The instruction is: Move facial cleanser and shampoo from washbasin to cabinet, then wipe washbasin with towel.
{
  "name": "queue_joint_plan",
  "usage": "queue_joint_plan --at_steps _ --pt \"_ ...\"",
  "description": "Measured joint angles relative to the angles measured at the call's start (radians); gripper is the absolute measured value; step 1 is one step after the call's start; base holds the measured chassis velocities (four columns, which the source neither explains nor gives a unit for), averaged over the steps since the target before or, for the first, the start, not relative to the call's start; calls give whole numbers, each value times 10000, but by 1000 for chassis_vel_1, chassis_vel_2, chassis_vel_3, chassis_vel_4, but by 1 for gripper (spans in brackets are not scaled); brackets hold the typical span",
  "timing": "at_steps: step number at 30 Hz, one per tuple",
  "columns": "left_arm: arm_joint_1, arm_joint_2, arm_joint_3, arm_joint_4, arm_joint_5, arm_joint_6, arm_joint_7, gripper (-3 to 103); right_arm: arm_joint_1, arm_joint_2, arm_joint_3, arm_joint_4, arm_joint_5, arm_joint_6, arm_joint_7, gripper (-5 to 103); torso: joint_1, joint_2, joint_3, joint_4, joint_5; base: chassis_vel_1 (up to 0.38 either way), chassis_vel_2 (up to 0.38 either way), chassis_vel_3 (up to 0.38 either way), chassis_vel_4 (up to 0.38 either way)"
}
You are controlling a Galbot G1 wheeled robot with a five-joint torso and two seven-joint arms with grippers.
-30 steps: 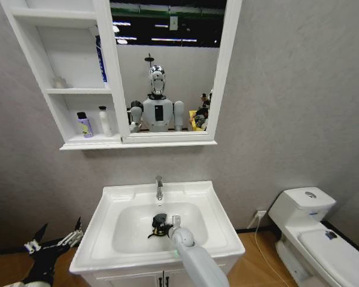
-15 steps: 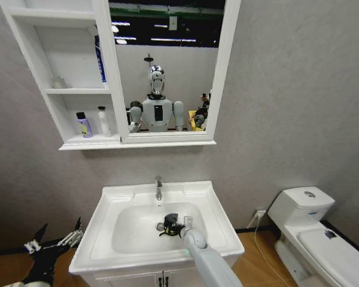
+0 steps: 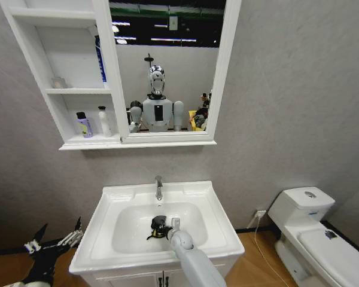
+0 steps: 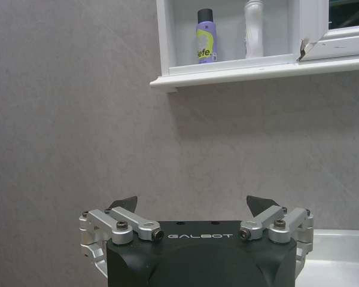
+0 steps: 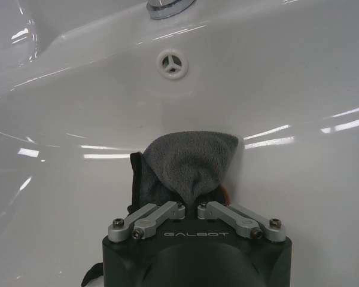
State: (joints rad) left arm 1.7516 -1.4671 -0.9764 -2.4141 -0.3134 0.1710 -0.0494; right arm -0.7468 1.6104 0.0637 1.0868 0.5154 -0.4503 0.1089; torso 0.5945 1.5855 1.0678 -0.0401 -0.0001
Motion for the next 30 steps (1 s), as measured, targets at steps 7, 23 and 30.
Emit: queue_joint_plan --at_steps 7,23,30 --pt "0 0 0 0 0 0 0 100 -268 -436 219 456 32 7 -9 4 0 2 -2 2 1 0 0 0 0" --pt "0 0 0 0 0 0 1 100 -1207 -1934 754 2070 133 -258 409 4 2 -1 2 1 1 0 0 0 0" --pt "0 0 0 -1 0 0 1 100 -1471 -2262 939 2642 -94 -162 522 4 1 -3 6 -1 4 0 0 0 0"
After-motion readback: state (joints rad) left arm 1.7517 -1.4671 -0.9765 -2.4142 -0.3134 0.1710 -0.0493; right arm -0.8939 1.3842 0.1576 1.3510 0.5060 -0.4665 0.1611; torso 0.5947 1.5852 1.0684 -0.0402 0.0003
